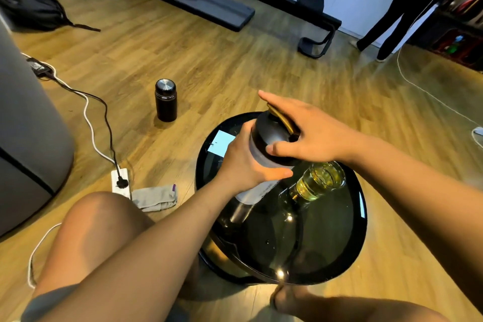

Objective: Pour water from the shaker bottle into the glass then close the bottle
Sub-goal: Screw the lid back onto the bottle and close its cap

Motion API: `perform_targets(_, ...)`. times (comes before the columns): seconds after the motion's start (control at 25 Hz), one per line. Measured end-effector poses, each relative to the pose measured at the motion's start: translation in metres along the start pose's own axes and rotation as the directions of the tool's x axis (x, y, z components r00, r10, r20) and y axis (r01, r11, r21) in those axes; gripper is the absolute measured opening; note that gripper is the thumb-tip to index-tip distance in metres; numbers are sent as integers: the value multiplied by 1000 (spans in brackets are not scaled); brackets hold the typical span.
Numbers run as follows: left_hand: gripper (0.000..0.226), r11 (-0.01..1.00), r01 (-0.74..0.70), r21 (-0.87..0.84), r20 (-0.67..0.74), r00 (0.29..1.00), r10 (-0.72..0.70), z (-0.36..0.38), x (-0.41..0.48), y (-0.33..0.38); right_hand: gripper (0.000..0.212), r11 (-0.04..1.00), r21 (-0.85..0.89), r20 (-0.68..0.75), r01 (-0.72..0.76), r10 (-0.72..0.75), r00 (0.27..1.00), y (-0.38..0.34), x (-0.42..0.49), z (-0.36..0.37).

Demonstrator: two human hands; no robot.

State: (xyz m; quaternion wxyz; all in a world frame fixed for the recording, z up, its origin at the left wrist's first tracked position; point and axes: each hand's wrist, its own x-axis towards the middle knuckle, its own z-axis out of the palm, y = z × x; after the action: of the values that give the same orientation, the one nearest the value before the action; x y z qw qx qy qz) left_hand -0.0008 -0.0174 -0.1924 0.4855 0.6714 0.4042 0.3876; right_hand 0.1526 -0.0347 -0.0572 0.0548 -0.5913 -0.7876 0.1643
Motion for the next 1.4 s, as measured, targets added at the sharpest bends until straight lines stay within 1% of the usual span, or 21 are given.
perform_targets(0.08, 112, 999, -25, 31, 5, 1000, 25, 2, 1, -1, 97, 1000, -27, 20, 3, -3, 1000, 1, 1, 3)
perform_targets(0.2, 118, 998, -40, 50, 6, 999, 39, 4, 3, 2, 95, 995, -98, -31, -21, 18, 999, -2, 0, 6)
perform_targets(0.28, 119, 997, -53, 49, 27, 998, 52, 2, 5, 4, 93, 992, -125, -33, -14, 10, 999, -1, 1, 7)
perform_targets(0.4, 115, 997, -43, 63, 46, 998, 40, -1, 6, 4, 91, 994, -100, 26, 47, -44, 999, -2, 5, -2)
perform_targets(0.48, 112, 997, -32, 68, 45, 999, 29, 0, 6, 3, 89, 994, -97, -3, 58, -58, 998, -2, 7, -6)
perform_targets(0.6, 110, 997, -24, 67, 39, 999, 21, 1, 6, 1, 88, 997, -72, -62, 7, -12, 998, -2, 4, 5)
perform_targets(0.8, 124, 1000, -11, -8, 54, 998, 12, -1, 7, 7, 86, 999, -37, -141, 15, -21, 990, -2, 0, 11)
perform_targets(0.84, 124, 1000, -2, -25, 40, 999, 3, 0, 7, 9, 85, 999, -31, -143, 18, -22, 989, -2, 1, 12)
perform_targets(0.96, 113, 999, 15, -36, -9, 1000, -15, 6, 2, 13, 85, 999, -27, -92, 31, -33, 995, -5, 0, 6)
perform_targets(1.0, 111, 999, 7, -33, -18, 1000, -8, 8, 2, 13, 85, 998, -38, -117, 53, -57, 991, -5, 0, -1)
perform_targets(1.04, 110, 1000, -4, -25, -24, 1000, 4, 8, 2, 13, 84, 997, -28, -196, 73, -78, 978, -4, 1, -10)
perform_targets(1.08, 111, 1000, -16, -17, -28, 999, 16, 8, 3, 13, 83, 996, 14, -307, 84, -76, 949, -2, 3, -22)
perform_targets(1.12, 112, 999, -31, -15, -25, 999, 30, 9, 3, 11, 81, 994, 79, -403, 80, -42, 914, 0, 3, -34)
perform_targets(1.16, 113, 999, -46, -16, -14, 999, 46, 9, 3, 10, 79, 990, 133, -452, 58, 9, 892, 3, 3, -44)
perform_targets(1.2, 113, 998, -57, -18, -1, 998, 57, 9, 3, 9, 78, 987, 161, -441, 16, 57, 895, 5, 1, -48)
perform_targets(1.28, 112, 999, -41, -21, 13, 999, 42, 7, 2, 8, 81, 992, 111, -305, -56, 88, 948, 10, -5, -37)
perform_targets(1.36, 111, 1000, -11, -23, 20, 1000, 12, 3, 2, 8, 83, 998, 41, -168, -40, 46, 985, 8, -7, -13)
perform_targets(1.4, 110, 1000, -4, -27, 20, 1000, 5, 2, 3, 8, 82, 999, 35, -132, -6, 10, 991, 7, -6, -3)
